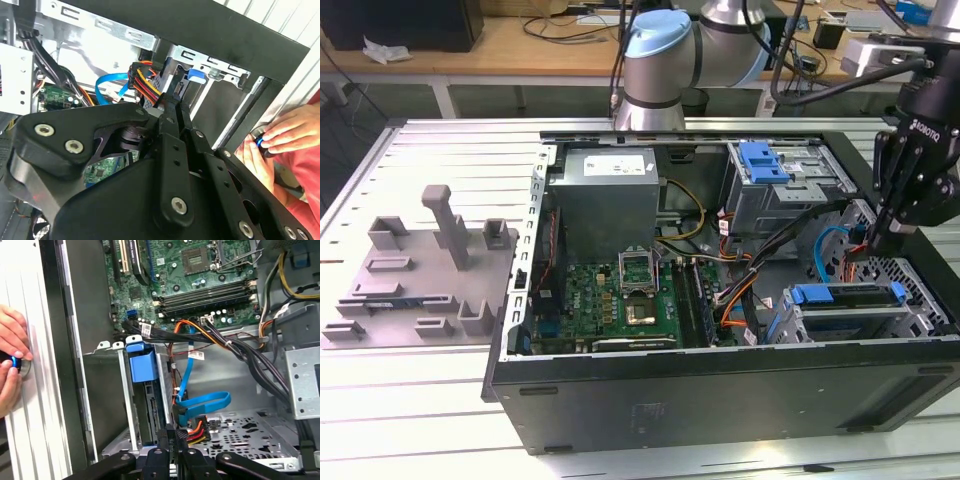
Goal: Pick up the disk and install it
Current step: 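Insert the first disk wire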
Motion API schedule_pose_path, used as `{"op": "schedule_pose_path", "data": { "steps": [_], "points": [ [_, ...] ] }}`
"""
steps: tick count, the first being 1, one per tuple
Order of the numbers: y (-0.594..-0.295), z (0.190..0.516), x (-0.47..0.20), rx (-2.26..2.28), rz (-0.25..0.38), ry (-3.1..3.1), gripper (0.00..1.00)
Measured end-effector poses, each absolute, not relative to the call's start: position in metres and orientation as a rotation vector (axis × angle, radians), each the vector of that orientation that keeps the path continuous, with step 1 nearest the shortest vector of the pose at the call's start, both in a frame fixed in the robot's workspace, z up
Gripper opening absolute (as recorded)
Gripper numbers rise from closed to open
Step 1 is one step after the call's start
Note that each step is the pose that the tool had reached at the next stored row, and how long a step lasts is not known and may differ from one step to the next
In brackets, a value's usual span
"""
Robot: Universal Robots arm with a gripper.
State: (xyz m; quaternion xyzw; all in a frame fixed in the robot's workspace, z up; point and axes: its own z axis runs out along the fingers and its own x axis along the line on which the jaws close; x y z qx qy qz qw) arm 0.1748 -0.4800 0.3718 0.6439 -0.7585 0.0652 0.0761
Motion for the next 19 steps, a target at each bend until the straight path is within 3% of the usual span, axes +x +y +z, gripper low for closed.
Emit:
{"op": "schedule_pose_path", "data": {
  "steps": [10, 19],
  "points": [
    [-0.498, 0.376, 0.167, 1.967, 0.146, -2.293, 0.16],
    [-0.502, 0.374, 0.164, 2.03, 0.145, -2.246, 0.16]
  ]
}}
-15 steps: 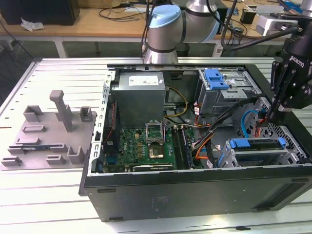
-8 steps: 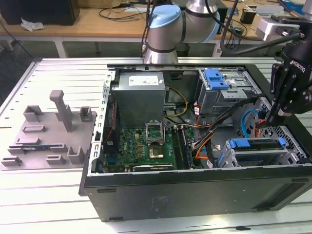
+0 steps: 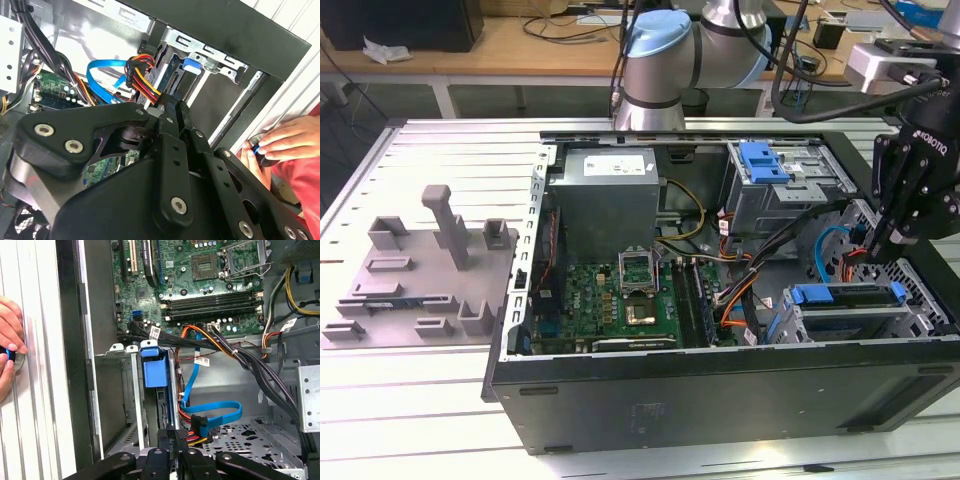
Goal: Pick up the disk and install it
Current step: 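Insert the first disk wire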
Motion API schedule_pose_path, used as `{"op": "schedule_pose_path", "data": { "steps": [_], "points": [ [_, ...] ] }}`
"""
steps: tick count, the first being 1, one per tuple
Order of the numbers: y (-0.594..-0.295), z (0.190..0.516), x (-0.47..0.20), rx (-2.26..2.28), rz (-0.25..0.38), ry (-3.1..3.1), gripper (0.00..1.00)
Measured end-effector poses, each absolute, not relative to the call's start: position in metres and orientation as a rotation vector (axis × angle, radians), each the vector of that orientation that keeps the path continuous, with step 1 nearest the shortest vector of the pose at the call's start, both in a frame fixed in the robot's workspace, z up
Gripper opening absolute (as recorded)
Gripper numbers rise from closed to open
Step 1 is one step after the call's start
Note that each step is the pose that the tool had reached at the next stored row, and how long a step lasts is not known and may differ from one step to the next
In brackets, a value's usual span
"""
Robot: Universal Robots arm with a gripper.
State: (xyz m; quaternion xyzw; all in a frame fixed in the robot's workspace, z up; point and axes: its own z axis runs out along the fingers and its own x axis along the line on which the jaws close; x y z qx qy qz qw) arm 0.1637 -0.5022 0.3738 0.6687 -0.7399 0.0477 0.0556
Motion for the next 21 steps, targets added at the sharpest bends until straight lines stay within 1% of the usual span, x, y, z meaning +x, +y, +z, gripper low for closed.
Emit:
{"op": "schedule_pose_path", "data": {
  "steps": [5, 9, 11, 21],
  "points": [
    [-0.503, 0.374, 0.164, 2.034, 0.139, -2.247, 0.16],
    [-0.512, 0.374, 0.164, 2.054, 0.103, -2.261, 0.16],
    [-0.518, 0.374, 0.164, 2.07, 0.072, -2.273, 0.16],
    [-0.52, 0.374, 0.164, 2.071, 0.07, -2.274, 0.16]
  ]
}}
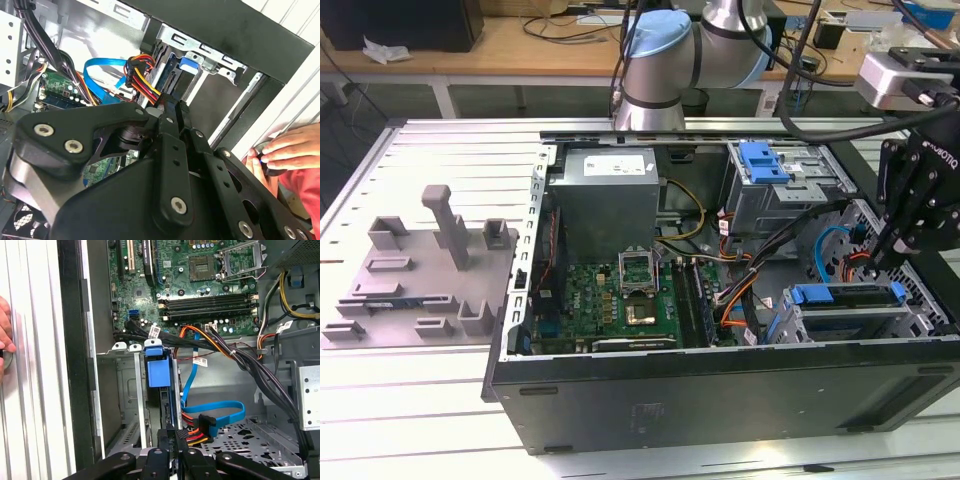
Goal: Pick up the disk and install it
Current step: 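Insert the first disk wire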
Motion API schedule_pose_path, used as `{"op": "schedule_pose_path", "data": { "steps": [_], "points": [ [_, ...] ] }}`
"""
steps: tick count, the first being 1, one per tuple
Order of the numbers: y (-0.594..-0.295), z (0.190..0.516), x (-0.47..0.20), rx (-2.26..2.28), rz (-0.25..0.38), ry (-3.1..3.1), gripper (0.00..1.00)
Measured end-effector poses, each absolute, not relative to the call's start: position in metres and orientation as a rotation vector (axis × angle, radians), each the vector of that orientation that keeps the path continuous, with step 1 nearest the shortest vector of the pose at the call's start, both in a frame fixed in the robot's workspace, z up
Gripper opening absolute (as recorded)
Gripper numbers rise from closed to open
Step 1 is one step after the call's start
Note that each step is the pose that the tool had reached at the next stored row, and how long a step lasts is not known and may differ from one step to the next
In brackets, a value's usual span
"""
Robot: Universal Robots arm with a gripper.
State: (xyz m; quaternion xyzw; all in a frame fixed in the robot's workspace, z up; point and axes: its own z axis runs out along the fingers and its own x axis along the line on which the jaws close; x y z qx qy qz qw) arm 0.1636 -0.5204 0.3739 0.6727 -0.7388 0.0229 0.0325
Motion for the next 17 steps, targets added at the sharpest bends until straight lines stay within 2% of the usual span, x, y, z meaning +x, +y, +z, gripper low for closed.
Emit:
{"op": "schedule_pose_path", "data": {
  "steps": [5, 10, 17],
  "points": [
    [-0.5218, 0.3738, 0.1647, 2.074, 0.067, -2.274, 0.16],
    [-0.5296, 0.3736, 0.1648, 2.1, 0.027, -2.284, 0.16],
    [-0.5296, 0.3737, 0.1647, 2.101, 0.027, -2.283, 0.16]
  ]
}}
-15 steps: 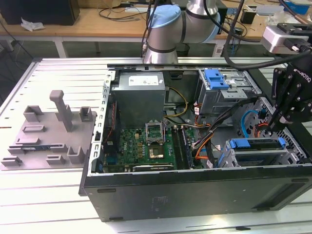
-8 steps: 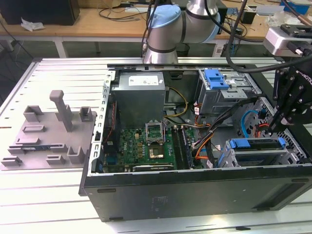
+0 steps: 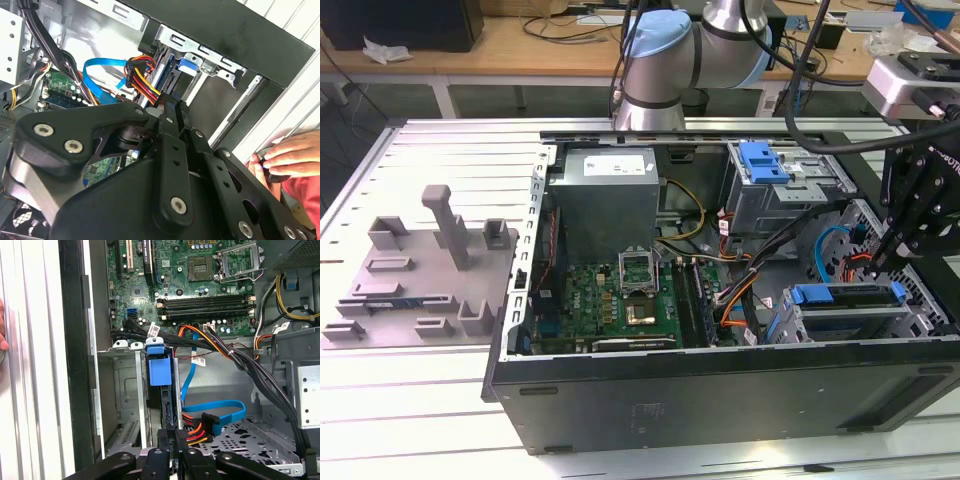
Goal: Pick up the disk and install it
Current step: 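Insert the first disk wire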
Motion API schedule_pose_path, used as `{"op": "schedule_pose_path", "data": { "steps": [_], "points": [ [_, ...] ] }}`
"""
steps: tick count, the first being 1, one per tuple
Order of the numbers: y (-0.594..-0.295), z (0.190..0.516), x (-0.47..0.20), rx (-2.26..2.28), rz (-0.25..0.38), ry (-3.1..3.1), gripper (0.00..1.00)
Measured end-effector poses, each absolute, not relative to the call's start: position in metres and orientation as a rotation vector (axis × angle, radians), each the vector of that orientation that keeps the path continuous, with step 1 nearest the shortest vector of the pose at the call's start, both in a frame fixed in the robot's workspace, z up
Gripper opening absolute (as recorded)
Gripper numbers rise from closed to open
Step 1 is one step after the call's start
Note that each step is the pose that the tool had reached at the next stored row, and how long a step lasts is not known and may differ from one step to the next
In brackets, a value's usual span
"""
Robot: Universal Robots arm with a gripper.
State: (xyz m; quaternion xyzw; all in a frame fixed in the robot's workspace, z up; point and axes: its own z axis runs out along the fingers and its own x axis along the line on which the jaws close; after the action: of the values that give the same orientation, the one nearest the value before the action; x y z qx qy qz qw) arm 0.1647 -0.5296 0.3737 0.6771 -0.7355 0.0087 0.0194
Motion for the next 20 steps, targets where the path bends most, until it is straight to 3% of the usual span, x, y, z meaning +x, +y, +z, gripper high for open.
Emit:
{"op": "schedule_pose_path", "data": {
  "steps": [20],
  "points": [
    [-0.5327, 0.3688, 0.1661, 2.181, 0.005, -2.227, 0.16]
  ]
}}
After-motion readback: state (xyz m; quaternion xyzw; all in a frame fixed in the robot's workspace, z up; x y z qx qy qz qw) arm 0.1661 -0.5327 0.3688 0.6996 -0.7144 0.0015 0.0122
